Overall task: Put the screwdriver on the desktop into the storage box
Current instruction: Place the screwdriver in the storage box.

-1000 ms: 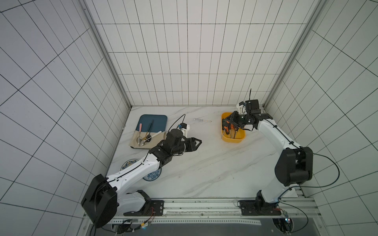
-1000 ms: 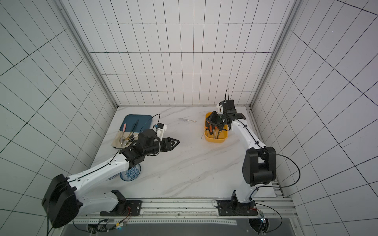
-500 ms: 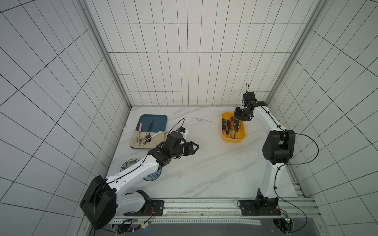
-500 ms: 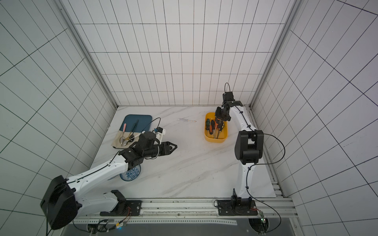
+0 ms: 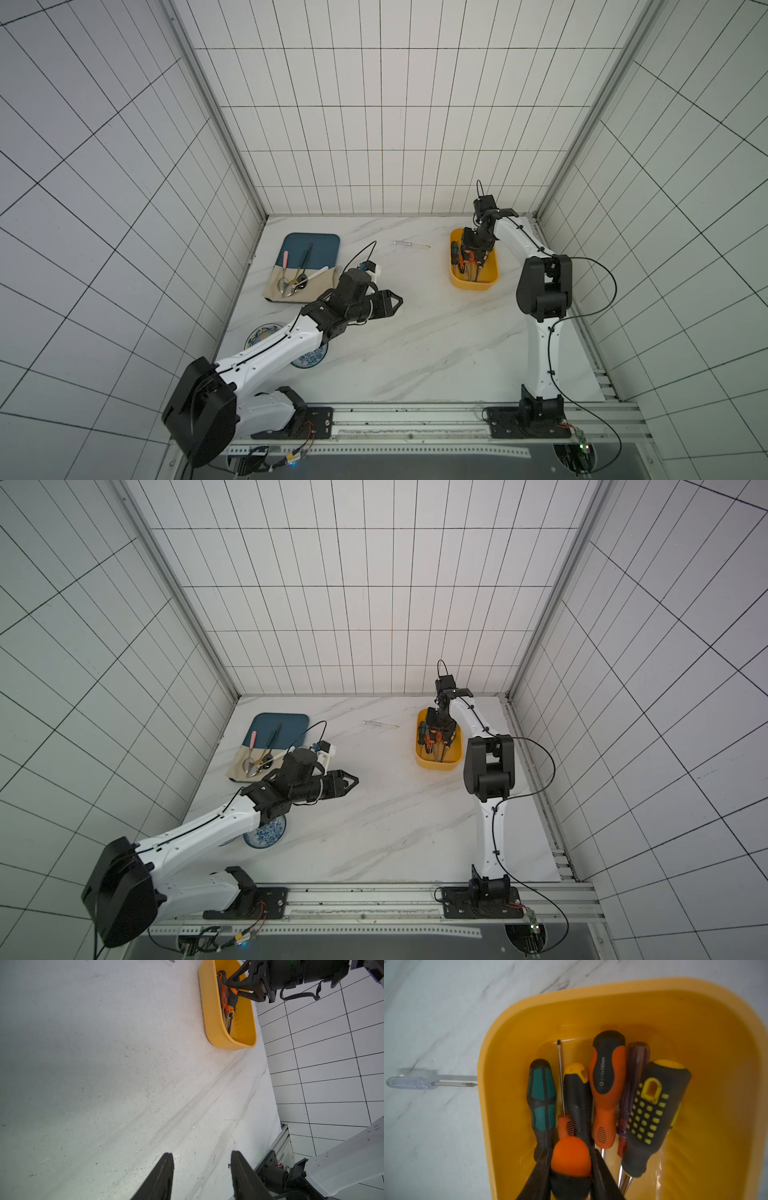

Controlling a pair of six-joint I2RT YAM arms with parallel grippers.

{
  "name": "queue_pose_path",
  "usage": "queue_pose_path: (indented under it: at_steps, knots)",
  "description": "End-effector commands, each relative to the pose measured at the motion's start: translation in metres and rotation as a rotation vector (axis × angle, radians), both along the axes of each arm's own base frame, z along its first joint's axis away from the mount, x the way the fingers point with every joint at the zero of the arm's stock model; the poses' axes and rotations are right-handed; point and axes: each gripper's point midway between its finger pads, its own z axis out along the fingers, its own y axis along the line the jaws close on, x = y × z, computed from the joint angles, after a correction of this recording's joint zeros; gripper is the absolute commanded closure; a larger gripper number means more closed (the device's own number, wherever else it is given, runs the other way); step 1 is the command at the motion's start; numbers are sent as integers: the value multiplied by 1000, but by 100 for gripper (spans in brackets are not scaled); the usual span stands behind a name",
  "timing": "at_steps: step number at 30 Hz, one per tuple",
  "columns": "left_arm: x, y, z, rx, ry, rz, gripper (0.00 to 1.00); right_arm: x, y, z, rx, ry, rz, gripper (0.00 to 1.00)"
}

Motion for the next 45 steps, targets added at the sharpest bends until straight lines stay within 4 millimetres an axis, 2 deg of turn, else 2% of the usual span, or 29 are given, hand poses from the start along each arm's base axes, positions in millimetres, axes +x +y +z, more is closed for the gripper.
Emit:
queue_pose_path:
  at_steps: [1, 5, 10, 13, 16, 21, 27, 35, 39, 45]
  knots:
    - [1, 5, 1, 0, -7, 21, 52, 10, 4, 6, -12, -21, 12, 77]
    - [1, 5, -2, 5, 2, 24, 52, 13, 5, -1, -17, -6, 11, 72]
    - [1, 5, -3, 8, 5, 28, 52, 15, 2, 7, -30, -17, -1, 61]
    - [2, 5, -3, 7, 7, 27, 52, 14, 3, 18, -28, -36, 3, 56]
    - [3, 4, -3, 6, 10, 28, 52, 11, 4, 34, -23, -59, 8, 56]
    - [5, 4, -2, 10, 5, 34, 52, -6, 4, 59, 2, -98, 4, 56]
    - [10, 4, -1, 27, 7, 48, 49, -40, 2, 81, 47, -144, -11, 55]
    - [26, 5, -2, 71, 36, 110, 49, -100, 3, 103, 116, -206, -25, 55]
    - [36, 1, -4, 91, 64, 137, 49, -130, -2, 108, 141, -228, -45, 55]
    - [63, -6, -16, 167, 123, 176, 48, -178, -2, 101, 197, -241, -56, 55]
